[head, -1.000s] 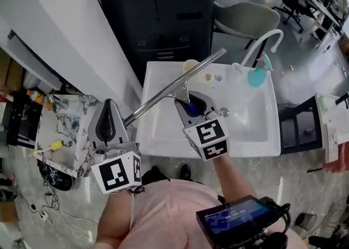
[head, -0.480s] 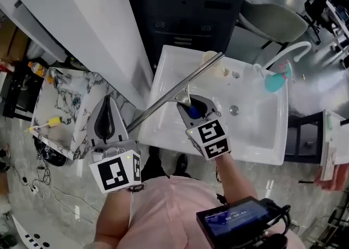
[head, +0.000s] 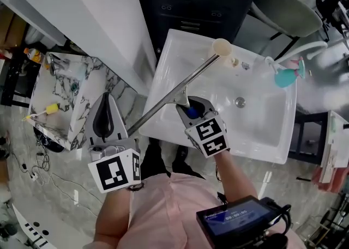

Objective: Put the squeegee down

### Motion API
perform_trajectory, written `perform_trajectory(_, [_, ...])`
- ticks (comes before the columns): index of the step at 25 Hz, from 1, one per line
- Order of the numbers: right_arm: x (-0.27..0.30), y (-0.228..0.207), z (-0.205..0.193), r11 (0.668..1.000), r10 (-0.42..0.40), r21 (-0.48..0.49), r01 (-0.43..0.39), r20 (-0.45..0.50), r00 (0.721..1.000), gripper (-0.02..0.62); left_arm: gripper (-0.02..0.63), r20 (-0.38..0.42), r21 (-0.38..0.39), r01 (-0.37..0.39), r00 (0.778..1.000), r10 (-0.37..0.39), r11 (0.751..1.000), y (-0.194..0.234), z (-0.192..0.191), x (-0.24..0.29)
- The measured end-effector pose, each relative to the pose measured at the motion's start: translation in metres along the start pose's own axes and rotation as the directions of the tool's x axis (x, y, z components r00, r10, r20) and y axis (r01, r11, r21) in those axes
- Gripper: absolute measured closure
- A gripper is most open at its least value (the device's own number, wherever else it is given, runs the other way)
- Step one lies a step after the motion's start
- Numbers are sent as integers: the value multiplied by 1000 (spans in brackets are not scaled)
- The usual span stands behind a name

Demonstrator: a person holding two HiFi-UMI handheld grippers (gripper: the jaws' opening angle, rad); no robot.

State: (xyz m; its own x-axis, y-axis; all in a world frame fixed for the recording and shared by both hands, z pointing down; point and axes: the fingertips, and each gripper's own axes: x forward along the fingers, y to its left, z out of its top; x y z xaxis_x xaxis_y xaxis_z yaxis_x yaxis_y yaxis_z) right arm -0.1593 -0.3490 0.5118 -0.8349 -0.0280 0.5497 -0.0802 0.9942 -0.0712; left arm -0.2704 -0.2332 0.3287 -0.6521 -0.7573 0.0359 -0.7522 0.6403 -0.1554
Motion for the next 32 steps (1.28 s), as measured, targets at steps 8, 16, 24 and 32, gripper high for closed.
perform_trajectory(8, [12, 6, -34, 998, 48, 30, -46, -77, 996, 488, 597, -48, -9, 4, 999, -4, 1000, -6, -20, 3])
perform_trajectory(16, [24, 8, -61, 995, 89, 54, -83, -134, 987, 488, 597, -97, -20, 4, 995, -6, 1000, -11, -43, 5])
perform_trajectory(24, [37, 11, -84, 991, 122, 69, -111, -198, 973, 488, 597, -134, -32, 5, 991, -9, 999, -10, -62, 9])
perform_trajectory(32, [46, 14, -99, 989, 140, 72, -126, -252, 958, 486, 597, -164, -43, -8, 987, 1, 999, -1, -75, 14])
